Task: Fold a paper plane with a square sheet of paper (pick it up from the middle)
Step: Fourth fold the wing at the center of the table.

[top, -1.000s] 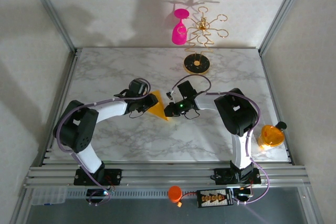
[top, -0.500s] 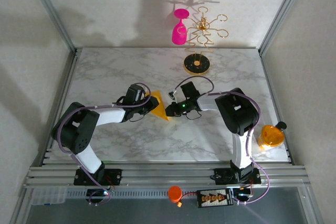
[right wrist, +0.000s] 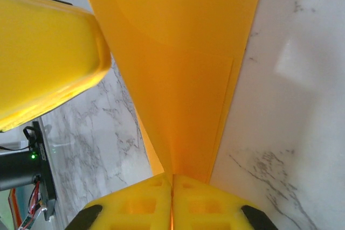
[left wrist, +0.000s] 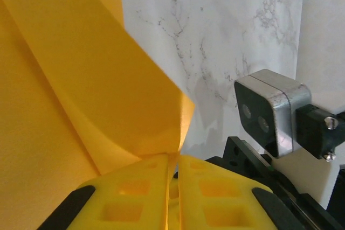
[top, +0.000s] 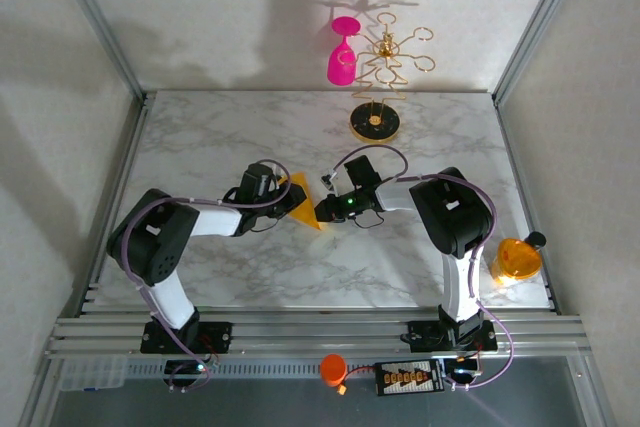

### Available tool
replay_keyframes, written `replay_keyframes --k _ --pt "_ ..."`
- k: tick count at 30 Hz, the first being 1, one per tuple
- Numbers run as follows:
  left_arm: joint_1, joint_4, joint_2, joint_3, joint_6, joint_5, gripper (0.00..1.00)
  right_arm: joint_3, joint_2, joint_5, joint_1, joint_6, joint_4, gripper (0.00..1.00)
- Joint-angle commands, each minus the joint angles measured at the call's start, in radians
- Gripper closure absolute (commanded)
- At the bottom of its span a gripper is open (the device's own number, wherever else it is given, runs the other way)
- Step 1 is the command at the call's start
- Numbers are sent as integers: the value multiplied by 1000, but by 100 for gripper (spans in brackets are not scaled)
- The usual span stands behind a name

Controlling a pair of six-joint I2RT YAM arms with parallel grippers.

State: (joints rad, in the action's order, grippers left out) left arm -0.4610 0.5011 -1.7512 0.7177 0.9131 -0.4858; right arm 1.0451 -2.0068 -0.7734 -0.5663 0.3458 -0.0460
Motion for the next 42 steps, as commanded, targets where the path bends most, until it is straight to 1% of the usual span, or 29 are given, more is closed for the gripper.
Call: replay_keyframes --k 1,20,31,42 --pt "9 51 -18 -4 9 -26 87 -14 -31 18 11 2 42 89" --pt "7 48 -74 28 26 -37 87 -10 -38 48 11 -2 66 83" --pt "7 15 -83 38 29 -12 88 -6 -53 68 11 3 96 90" --pt "8 33 -19 28 38 8 86 25 -85 90 15 10 159 92"
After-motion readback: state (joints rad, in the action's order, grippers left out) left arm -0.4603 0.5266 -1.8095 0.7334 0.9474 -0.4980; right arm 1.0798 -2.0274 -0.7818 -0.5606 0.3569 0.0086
